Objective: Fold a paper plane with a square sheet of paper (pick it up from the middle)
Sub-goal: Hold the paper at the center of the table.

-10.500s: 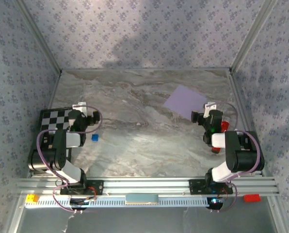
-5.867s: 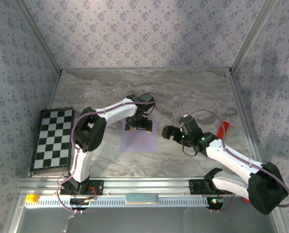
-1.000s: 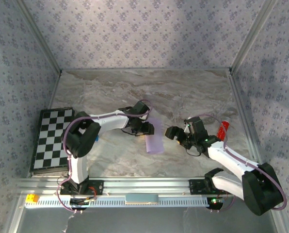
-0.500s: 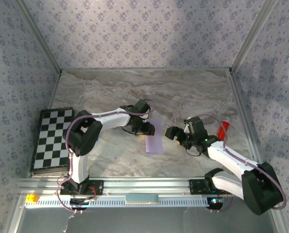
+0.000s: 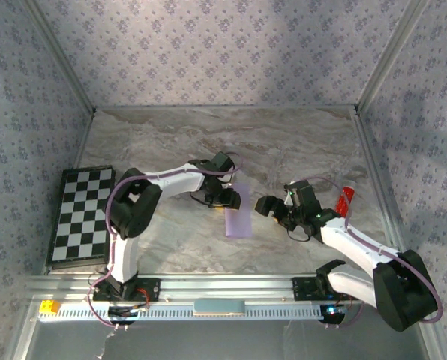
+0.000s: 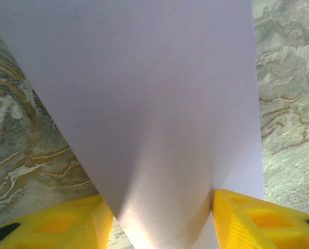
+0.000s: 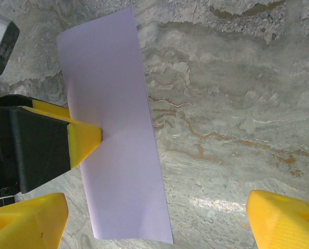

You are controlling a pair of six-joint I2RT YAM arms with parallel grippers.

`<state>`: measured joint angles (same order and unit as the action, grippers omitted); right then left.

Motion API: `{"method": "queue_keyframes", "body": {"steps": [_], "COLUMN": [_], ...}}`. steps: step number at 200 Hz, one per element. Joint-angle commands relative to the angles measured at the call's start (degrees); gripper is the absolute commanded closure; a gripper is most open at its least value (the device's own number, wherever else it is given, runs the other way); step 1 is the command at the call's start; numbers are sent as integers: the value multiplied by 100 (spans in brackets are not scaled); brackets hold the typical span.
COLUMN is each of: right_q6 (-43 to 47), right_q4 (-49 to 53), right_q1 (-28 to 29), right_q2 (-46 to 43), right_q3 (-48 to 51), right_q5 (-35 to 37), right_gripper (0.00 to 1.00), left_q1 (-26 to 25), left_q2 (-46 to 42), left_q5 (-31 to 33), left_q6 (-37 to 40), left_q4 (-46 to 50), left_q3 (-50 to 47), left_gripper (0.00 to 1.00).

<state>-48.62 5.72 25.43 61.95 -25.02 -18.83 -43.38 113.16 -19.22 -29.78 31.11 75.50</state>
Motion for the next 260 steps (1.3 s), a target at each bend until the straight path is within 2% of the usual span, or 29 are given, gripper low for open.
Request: {"method": "queue_keyframes", "body": {"steps": [1, 119, 156, 175, 236, 260], "right_q6": [75, 74, 83, 83, 193, 261], "right_q4": [30, 17, -8, -14, -186, -73], "right_q1": [32, 30, 30, 32, 46, 69], "right_q2": [36, 89, 167, 257, 1085, 1486], "right_q3": [-144, -161, -196, -243, -652, -907], "right_q5": [90, 48, 24, 7, -345, -334], "right_gripper": [9, 12, 17, 26, 79, 83], "left_q1": [13, 8, 12, 8, 13, 5], "left_q2": [362, 612, 645, 658, 676, 696], "left_q5": [191, 331, 314, 314, 314, 314], "left_q6": [163, 148, 158, 165, 191, 227], "left_q4": [240, 421, 413, 405, 385, 384], "left_q3": [16, 95, 93, 88, 78, 74], "left_gripper": [46, 48, 47, 47, 48, 47]}}
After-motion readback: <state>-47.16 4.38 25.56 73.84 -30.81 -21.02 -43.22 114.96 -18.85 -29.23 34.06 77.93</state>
